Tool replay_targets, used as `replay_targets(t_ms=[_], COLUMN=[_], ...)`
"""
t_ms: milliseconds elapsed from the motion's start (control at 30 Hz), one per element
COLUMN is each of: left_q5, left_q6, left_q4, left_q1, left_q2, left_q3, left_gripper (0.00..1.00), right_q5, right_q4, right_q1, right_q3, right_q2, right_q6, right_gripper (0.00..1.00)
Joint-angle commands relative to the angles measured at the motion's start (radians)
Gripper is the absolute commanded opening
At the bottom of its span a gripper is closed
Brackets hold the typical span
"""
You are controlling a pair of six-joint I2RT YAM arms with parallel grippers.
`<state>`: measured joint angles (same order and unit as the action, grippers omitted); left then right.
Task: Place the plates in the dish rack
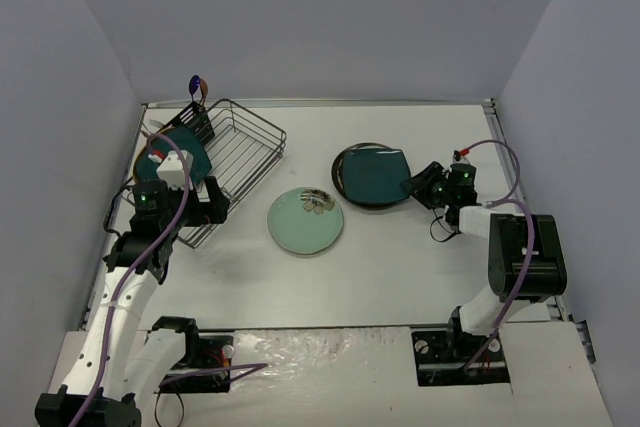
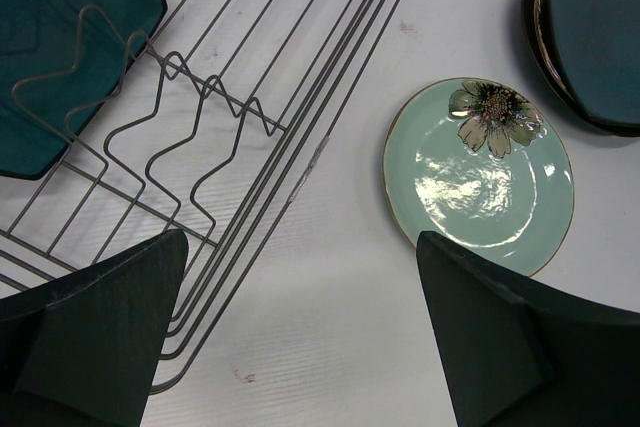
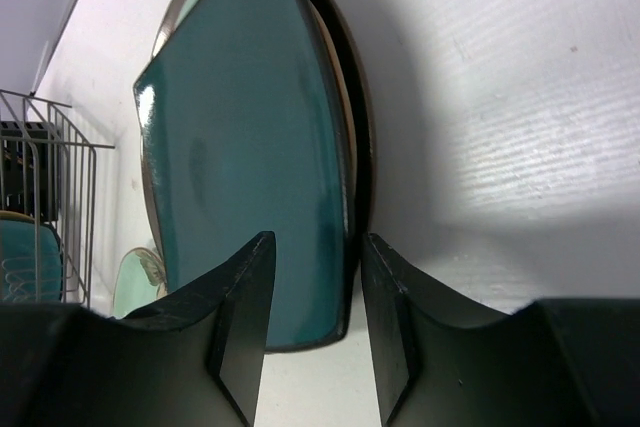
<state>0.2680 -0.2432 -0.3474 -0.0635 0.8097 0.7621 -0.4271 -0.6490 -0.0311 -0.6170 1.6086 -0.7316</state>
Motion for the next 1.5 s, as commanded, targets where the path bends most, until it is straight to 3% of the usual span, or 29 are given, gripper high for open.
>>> replay_targets(t_ms=[0, 167, 433, 600, 733, 867, 967, 1133, 1467], left_q5=[-0.004, -0.002, 0.017, 0.040, 0.068, 0.033, -0.082, -0.199, -0.165], left_q6=[0.005, 0.004, -0.030, -0.091, -0.227, -0.425, -0.516, -0.577, -0.694], left_q4=[0.046, 0.047, 0.065, 0.047, 0.061, 0.162, 0.259, 0.340, 0.540], left_q1=[-0.002, -0.002, -0.006, -0.016, -0.050, -0.190, -0.314, -0.499, -0.588], left_q2=[-0.001, -0.003, -0.010, -0.006, 0.001, 0.050, 0.104, 0.308, 0.652], left_q3=[0.045, 0.043, 0.041, 0.062, 0.073, 0.059, 0.058, 0.137, 0.261], left_gripper=[0.97, 0.97, 0.97, 0.97, 0.97, 0.97, 0.97, 0.97, 0.97], right_q5=[-0.029, -0.043, -0.071, -0.073, -0.073, -0.077, -0.099, -0.116, -0.153], right_q4=[-0.071, -0.069, -0.041, 0.051, 0.166, 0.244, 0.236, 0.220, 0.238], right_q1=[0.010, 0.010, 0.010, 0.011, 0.013, 0.011, 0.014, 0.016, 0.016], right_q3=[-0.058, -0.070, -0.084, -0.084, -0.081, -0.060, -0.026, 0.038, 0.093], right_q2=[0.013, 0.025, -0.012, -0.125, -0.229, -0.308, -0.319, -0.334, -0.323], right_q6=[0.015, 0.014, 0.002, -0.030, -0.048, -0.053, -0.074, -0.078, -0.019], right_gripper=[0.32, 0.25, 0.00, 0.00, 0.00, 0.00, 0.00, 0.00, 0.00])
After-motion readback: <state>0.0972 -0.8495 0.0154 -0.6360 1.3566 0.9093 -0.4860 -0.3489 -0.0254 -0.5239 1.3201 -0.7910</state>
